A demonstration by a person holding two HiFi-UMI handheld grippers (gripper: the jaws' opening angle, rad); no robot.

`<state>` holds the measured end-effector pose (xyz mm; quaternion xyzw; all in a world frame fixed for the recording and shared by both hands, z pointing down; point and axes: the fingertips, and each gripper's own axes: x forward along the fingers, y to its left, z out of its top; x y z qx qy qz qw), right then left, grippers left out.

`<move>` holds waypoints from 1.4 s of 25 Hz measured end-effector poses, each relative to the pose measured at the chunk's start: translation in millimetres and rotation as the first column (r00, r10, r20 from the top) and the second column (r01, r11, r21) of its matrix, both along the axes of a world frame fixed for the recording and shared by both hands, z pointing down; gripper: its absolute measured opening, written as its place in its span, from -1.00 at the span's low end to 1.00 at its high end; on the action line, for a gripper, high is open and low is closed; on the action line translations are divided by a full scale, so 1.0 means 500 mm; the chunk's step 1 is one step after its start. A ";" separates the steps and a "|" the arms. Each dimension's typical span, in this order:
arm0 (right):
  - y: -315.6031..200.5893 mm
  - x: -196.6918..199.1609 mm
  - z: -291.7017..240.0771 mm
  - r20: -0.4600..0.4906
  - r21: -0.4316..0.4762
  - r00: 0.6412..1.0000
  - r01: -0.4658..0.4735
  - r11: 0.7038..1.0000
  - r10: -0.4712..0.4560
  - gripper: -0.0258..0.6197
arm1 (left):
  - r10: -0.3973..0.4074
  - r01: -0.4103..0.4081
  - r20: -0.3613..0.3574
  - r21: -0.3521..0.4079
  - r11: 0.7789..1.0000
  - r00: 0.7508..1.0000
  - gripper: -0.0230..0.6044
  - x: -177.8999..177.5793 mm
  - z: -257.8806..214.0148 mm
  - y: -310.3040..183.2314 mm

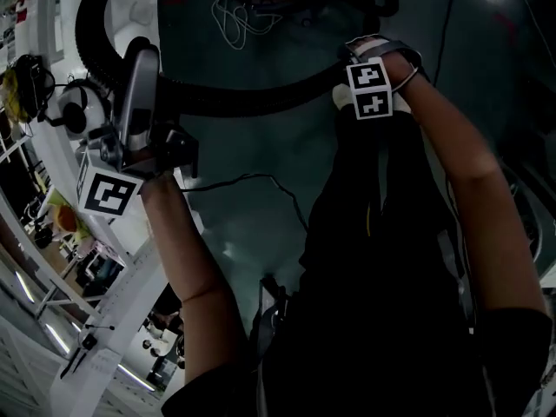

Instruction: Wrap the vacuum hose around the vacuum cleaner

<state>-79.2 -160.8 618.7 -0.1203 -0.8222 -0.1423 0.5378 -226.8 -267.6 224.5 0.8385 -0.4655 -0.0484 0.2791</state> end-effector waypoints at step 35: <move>-0.301 0.074 -0.262 -0.435 0.385 0.875 0.394 0.835 -0.212 -0.37 | -0.169 0.192 0.114 -0.238 0.952 0.979 -0.33 -0.241 0.200 0.146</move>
